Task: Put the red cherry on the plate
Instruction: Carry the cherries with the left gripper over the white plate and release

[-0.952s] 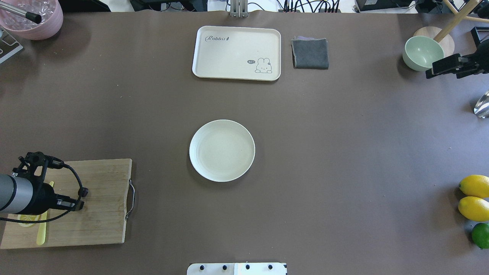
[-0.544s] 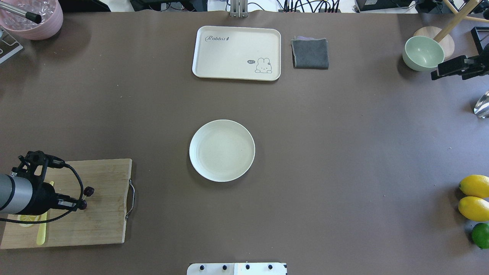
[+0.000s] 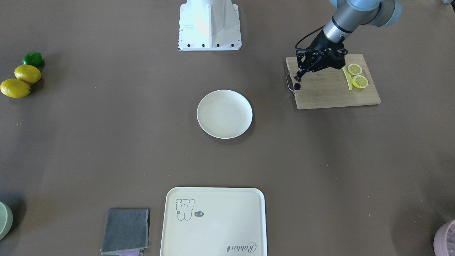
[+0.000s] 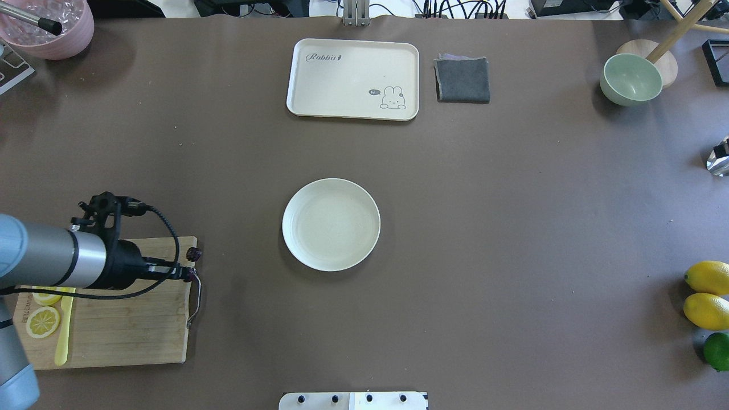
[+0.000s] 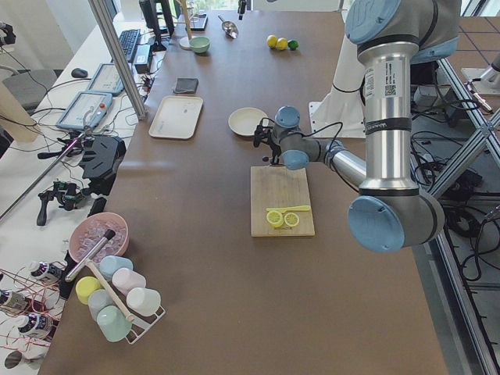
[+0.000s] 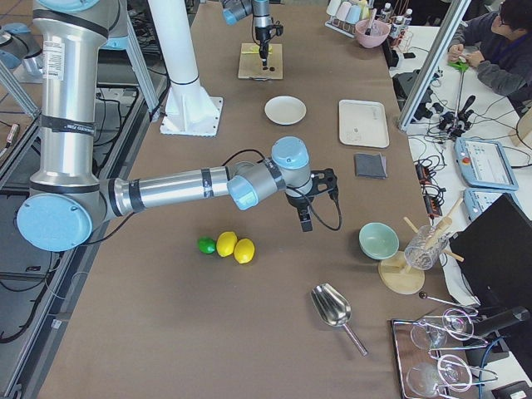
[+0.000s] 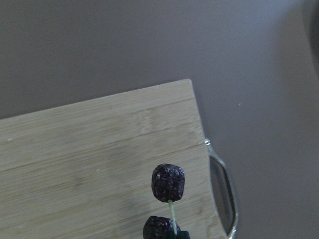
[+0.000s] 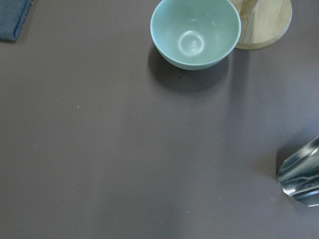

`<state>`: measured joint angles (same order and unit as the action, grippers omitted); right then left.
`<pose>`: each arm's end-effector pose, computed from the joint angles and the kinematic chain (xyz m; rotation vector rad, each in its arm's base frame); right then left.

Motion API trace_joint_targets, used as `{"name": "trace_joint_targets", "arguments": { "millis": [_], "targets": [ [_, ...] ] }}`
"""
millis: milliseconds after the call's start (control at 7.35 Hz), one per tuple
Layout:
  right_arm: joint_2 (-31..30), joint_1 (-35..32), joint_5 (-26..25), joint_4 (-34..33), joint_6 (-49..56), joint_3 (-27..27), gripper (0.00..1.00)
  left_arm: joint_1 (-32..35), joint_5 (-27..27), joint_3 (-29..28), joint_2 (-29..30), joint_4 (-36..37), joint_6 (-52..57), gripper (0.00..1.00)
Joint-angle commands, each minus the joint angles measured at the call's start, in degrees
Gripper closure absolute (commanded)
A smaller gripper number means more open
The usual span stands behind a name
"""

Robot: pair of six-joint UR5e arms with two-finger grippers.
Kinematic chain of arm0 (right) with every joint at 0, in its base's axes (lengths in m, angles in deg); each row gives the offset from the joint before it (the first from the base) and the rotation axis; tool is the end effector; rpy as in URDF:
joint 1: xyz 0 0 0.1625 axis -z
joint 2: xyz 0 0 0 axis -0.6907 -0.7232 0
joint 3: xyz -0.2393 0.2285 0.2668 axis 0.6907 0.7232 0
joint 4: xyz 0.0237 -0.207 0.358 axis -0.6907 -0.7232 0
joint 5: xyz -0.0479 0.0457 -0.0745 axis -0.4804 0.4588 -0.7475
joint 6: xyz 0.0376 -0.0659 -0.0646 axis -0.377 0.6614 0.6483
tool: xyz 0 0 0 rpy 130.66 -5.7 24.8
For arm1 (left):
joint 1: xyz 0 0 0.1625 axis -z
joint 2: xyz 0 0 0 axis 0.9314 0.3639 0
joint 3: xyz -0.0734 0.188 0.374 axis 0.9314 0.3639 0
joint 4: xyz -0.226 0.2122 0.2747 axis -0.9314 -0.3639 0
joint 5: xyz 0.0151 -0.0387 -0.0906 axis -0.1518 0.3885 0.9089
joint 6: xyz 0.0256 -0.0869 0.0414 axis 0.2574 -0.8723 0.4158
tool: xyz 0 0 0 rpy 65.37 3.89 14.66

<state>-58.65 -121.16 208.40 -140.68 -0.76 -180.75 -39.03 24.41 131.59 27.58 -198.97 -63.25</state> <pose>-0.0325 -0.4604 0.5450 0.2870 -0.8074 -0.0762 0.3697 -0.3245 0.3828 0.1811 1.1235 0.0501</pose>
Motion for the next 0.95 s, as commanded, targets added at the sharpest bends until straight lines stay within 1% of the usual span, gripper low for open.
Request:
{"name": "trace_joint_targets", "arguments": {
  "millis": [0, 136, 272, 408, 544, 680, 816],
  "targets": [
    [-4.2, -2.4, 0.3, -0.3, 6.3, 2.0, 0.00, 0.3, -0.4, -5.9, 11.6, 0.8, -7.2, 1.00],
    [-4.8, -2.3, 0.1, -0.1, 10.3, 4.9, 0.00, 0.0, -3.1, -8.4, 17.9, 4.6, -10.3, 1.00],
    [-4.9, -2.3, 0.1, 0.1, 13.7, 6.6, 0.00, -0.2, -4.3, -11.6, 26.4, 10.3, -11.9, 1.00],
    [-5.1, -2.3, 0.1, 0.2, 13.8, 7.6, 0.00, -0.9, -5.4, -13.7, 29.7, 12.2, -13.8, 1.00],
    [-5.0, -2.3, 0.1, 0.2, 13.8, 8.5, 0.00, -3.0, -8.2, -14.3, 29.8, 12.2, -13.9, 1.00],
    [-5.0, -2.3, 0.1, 0.2, 13.8, 8.7, 0.00, -4.0, -9.7, -14.4, 30.0, 12.2, -14.0, 1.00],
    [-5.1, -2.3, 0.2, 0.2, 13.8, 8.9, 0.00, -4.2, -9.8, -14.5, 30.1, 12.3, -13.9, 0.43]
  ]
}}
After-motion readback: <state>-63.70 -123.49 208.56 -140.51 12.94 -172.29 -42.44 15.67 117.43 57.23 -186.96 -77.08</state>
